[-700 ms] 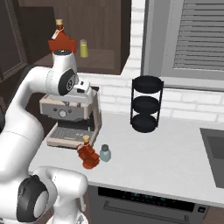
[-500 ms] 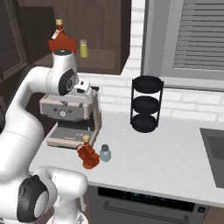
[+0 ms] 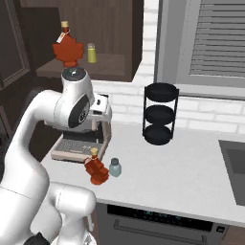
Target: Put the shaker and condiment bottle from the counter next to their counterparts in the cabinet.
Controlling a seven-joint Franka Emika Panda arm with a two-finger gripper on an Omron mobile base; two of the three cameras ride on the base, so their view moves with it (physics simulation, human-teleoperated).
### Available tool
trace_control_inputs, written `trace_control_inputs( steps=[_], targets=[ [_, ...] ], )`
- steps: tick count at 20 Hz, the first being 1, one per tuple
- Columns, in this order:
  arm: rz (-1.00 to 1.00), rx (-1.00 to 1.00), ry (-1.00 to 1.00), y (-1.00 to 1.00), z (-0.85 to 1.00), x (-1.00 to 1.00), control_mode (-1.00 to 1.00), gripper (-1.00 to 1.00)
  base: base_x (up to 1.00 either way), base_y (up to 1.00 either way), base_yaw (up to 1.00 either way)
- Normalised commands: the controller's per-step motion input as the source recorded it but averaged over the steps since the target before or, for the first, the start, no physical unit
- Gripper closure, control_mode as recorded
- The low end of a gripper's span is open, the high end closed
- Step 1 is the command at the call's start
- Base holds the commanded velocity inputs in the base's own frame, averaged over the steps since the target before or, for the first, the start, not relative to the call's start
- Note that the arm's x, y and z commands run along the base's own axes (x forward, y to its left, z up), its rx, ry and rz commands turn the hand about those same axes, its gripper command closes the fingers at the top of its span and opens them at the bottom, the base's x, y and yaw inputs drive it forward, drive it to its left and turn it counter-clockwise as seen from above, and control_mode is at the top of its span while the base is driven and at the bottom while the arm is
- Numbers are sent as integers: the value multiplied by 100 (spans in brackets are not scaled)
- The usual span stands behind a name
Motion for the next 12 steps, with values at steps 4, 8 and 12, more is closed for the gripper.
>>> trace_control_inputs(
  steps=[4, 8, 12],
  targets=[
    [3, 0, -19, -100, -2, -76, -100, -100, 0, 0, 0],
    [11, 5, -15, -99, 0, -38, -100, -100, 0, 0, 0],
    [34, 20, -19, -87, -5, -5, -100, -100, 0, 0, 0]
  ],
)
